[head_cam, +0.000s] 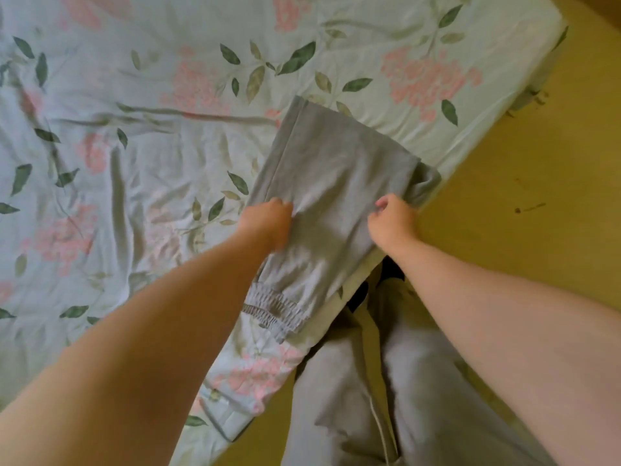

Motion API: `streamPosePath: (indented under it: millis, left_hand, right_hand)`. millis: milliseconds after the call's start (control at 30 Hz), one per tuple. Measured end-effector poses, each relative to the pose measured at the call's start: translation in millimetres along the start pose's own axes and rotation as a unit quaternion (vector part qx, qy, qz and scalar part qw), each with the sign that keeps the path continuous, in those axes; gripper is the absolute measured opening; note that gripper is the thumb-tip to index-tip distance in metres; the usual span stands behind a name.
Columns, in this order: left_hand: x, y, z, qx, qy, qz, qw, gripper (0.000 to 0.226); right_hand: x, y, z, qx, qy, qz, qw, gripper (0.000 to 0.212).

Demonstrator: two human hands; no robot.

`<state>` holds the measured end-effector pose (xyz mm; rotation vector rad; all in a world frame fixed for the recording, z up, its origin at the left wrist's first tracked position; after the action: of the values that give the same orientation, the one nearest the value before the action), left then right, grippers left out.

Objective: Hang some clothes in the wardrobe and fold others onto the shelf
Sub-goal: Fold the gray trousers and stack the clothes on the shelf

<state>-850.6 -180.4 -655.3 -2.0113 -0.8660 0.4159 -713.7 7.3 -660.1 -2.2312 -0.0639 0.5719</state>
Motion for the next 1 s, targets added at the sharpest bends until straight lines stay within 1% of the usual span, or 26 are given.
streamPosePath:
  millis: [100, 167, 233, 300, 333, 400, 467, 533, 600, 700, 800, 900, 1000]
  left_hand:
    - [20, -37, 63, 0.053, -0.024, -0.047, 0.997, 0.044]
    - [20, -57, 99, 0.089, -0.065, -0.084, 0.990, 0.050]
    - [13, -70, 133, 0.121, -0.140, -0.115, 0.976, 0.055]
    - [-1, -76, 158, 0.136, -0.234, -0.133, 0.953, 0.052]
    - [-6, -74, 167, 0.125, -0.275, -0.148, 0.942, 0.049]
    - [-16, -66, 181, 0.096, -0.324, -0.176, 0.925, 0.047]
    - [-30, -64, 189, 0.114, -0.351, -0.214, 0.904, 0.042]
    - [-41, -66, 193, 0.141, -0.350, -0.265, 0.887, 0.036]
    - [-44, -71, 194, 0.144, -0.335, -0.287, 0.886, 0.031]
    - [-41, -81, 184, 0.149, -0.314, -0.312, 0.884, 0.027]
    - [-31, -91, 174, 0.143, -0.288, -0.327, 0.889, 0.023]
    - [-18, -93, 174, 0.121, -0.265, -0.342, 0.893, 0.013]
    - [-7, -87, 180, 0.094, -0.243, -0.311, 0.914, 0.010]
  right_hand:
    - [10, -39, 53, 0.076, 0.081, 0.081, 0.991, 0.033]
    - [21, -42, 77, 0.082, 0.135, 0.112, 0.981, 0.038]
    - [29, -36, 95, 0.061, 0.172, 0.154, 0.971, 0.042]
    - [34, -28, 112, 0.045, 0.176, 0.186, 0.966, 0.041]
    - [34, -28, 118, 0.046, 0.166, 0.192, 0.966, 0.039]
    - [36, -30, 127, 0.047, 0.145, 0.188, 0.970, 0.035]
    - [40, -32, 136, 0.048, 0.120, 0.182, 0.975, 0.030]
    - [39, -38, 137, 0.050, 0.091, 0.184, 0.977, 0.021]
    - [35, -46, 131, 0.044, 0.048, 0.183, 0.981, 0.014]
    - [30, -63, 110, 0.052, -0.006, 0.192, 0.980, 0.008]
    - [37, -80, 96, 0.064, 0.009, 0.196, 0.978, 0.007]
    - [47, -91, 91, 0.078, 0.022, 0.180, 0.980, 0.008]
    - [59, -86, 94, 0.072, 0.038, 0.156, 0.984, 0.011]
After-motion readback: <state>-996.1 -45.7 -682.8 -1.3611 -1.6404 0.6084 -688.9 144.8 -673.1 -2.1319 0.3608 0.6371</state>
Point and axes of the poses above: each hand's wrist, its own z-axis towards the middle knuckle, its own y-axis out of the palm, x = y × z, the point moved 9 cm from there along z, towards the middle knuckle, and after that the axes turned 10 degrees about x, right-handed, at the moved point
